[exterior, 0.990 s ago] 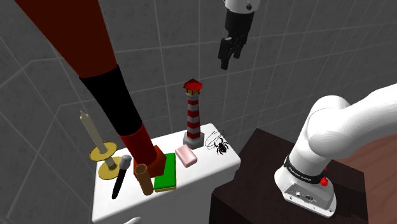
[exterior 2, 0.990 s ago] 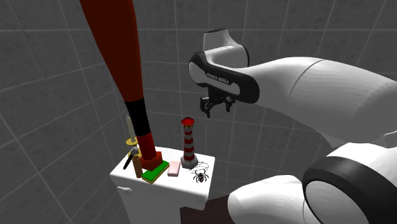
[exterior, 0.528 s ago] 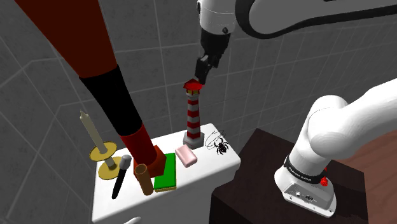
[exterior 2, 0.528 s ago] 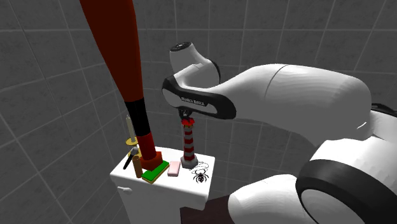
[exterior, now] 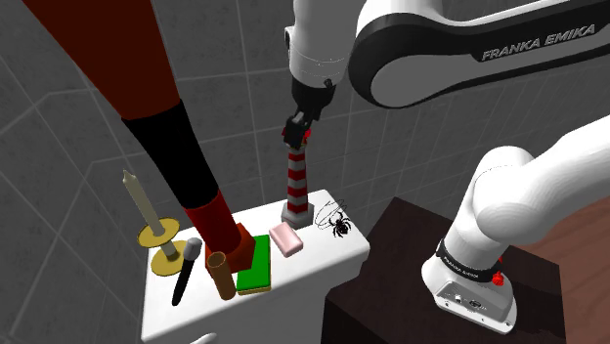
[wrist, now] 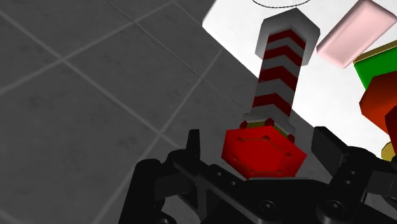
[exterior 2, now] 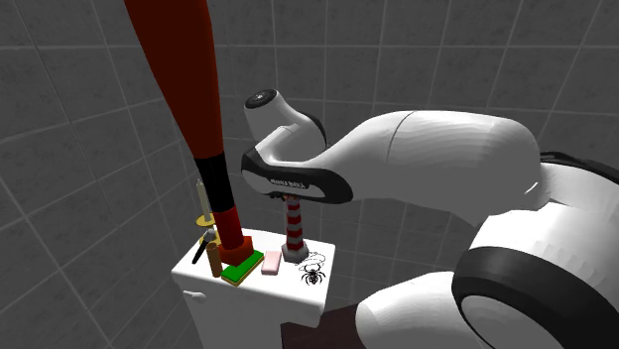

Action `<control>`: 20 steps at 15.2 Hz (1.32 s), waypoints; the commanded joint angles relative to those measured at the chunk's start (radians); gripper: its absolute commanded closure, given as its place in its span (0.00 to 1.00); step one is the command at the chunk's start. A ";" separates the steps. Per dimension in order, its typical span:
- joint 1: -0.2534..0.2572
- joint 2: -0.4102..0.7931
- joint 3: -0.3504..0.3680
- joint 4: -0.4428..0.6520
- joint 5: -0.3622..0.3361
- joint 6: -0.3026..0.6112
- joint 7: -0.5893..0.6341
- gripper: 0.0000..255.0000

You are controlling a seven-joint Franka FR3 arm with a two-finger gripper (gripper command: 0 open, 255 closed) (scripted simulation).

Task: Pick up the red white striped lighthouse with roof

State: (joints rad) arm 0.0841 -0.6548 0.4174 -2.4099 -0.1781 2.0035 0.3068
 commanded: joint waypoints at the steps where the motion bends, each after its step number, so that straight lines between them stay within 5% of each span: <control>1: -0.001 0.006 0.005 -0.022 -0.003 0.027 0.010 0.00; 4: -0.001 0.008 0.009 -0.041 -0.004 0.046 0.017 0.00; 5: -0.001 0.008 0.009 -0.040 -0.004 0.046 0.017 1.00; 20: -0.003 0.004 -0.004 0.034 -0.001 -0.028 -0.010 1.00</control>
State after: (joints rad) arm 0.0812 -0.6488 0.4166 -2.3864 -0.1791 1.9867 0.3017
